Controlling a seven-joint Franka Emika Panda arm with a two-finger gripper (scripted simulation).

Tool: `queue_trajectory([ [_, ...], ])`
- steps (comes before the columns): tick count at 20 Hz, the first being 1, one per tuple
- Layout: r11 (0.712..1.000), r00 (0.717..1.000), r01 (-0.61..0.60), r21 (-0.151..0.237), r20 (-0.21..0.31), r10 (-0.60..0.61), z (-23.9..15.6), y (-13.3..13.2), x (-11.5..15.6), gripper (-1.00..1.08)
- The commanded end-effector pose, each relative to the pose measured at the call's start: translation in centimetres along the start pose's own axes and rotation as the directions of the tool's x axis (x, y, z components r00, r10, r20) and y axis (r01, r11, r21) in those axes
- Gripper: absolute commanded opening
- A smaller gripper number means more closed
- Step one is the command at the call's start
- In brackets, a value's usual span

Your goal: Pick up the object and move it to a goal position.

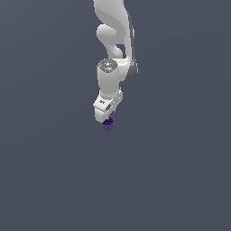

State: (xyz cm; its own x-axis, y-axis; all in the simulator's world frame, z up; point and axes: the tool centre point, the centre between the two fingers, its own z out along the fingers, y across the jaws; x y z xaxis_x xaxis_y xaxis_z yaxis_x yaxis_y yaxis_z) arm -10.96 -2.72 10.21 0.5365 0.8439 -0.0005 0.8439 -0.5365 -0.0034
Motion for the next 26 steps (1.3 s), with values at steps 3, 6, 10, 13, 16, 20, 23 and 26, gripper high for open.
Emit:
queue_trajectory([
  [3,0.999,0.999,0.054,-0.001,0.0,-0.054,0.2,-0.4,-0.4,0.28],
  [6,0.997,0.997,0.072,-0.002,0.0,-0.072,0.3,-0.6,-0.6,0.28],
  [10,0.997,0.997,0.074,-0.002,0.0,-0.074,0.3,-0.6,-0.6,0.28],
  [13,0.997,0.997,0.074,-0.002,0.0,-0.074,0.6,-0.6,-0.6,0.28],
  [16,0.997,0.997,0.075,-0.002,0.0,-0.075,1.5,-0.6,-0.6,0.28],
  [20,0.997,0.997,0.077,-0.001,0.0,-0.077,2.8,-0.7,-0.6,0.28],
  [23,0.997,0.997,0.078,-0.001,0.0,-0.078,3.1,-0.7,-0.6,0.28],
  [26,0.997,0.997,0.078,-0.001,0.0,-0.078,3.1,-0.7,-0.6,-1.0],
])
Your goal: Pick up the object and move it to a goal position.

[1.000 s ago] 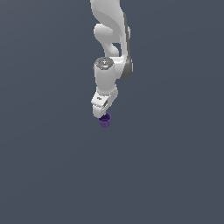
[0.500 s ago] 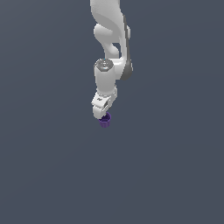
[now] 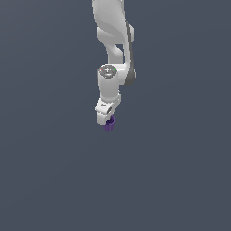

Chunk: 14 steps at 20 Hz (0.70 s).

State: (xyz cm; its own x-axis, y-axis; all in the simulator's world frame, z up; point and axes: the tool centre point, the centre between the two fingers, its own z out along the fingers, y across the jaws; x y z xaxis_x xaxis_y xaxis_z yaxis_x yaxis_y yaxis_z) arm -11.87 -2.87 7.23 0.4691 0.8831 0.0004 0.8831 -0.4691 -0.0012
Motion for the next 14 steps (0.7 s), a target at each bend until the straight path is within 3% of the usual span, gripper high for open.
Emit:
queue_trajectory([
  [1,1.0,1.0,0.0,0.001,0.0,0.0,0.1,0.0,0.0,-1.0],
  [14,1.0,1.0,0.001,-0.001,0.0,-0.001,-0.6,0.1,1.2,-1.0],
])
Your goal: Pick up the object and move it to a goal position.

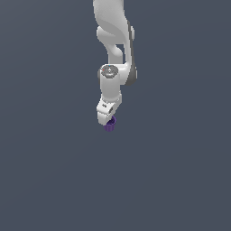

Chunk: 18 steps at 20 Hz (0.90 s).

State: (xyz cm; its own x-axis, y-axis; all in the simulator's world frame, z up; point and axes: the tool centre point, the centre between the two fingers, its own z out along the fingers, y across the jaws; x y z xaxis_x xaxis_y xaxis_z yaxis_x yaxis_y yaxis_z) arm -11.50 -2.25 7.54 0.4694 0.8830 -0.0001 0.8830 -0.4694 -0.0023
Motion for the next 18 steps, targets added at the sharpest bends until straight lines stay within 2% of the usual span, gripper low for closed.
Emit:
queue_trajectory([
  [1,1.0,1.0,0.001,-0.002,-0.001,-0.001,-0.5,0.1,0.9,-1.0],
  [8,1.0,1.0,0.001,-0.002,-0.001,-0.001,-2.9,0.6,5.4,-1.0],
  [18,1.0,1.0,0.0,-0.001,-0.001,0.0,-7.6,1.7,14.4,-1.0],
])
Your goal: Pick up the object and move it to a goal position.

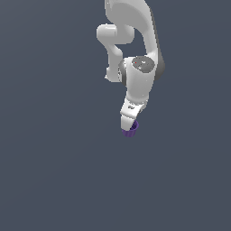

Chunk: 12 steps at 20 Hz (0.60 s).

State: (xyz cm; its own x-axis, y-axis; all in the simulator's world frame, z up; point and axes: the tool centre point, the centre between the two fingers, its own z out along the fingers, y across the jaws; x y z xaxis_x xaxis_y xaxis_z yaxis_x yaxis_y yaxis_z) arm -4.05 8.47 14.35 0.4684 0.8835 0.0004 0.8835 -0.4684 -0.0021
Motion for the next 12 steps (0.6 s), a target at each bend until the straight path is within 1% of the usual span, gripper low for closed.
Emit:
queue_trajectory([
  [1,1.0,1.0,-0.001,-0.001,0.0,0.001,-1.3,0.3,2.3,-1.0],
  [6,1.0,1.0,-0.001,-0.001,0.0,0.001,-3.3,0.9,6.2,-1.0],
  [12,1.0,1.0,-0.002,-0.001,0.0,0.002,-5.4,1.5,10.3,-1.0],
])
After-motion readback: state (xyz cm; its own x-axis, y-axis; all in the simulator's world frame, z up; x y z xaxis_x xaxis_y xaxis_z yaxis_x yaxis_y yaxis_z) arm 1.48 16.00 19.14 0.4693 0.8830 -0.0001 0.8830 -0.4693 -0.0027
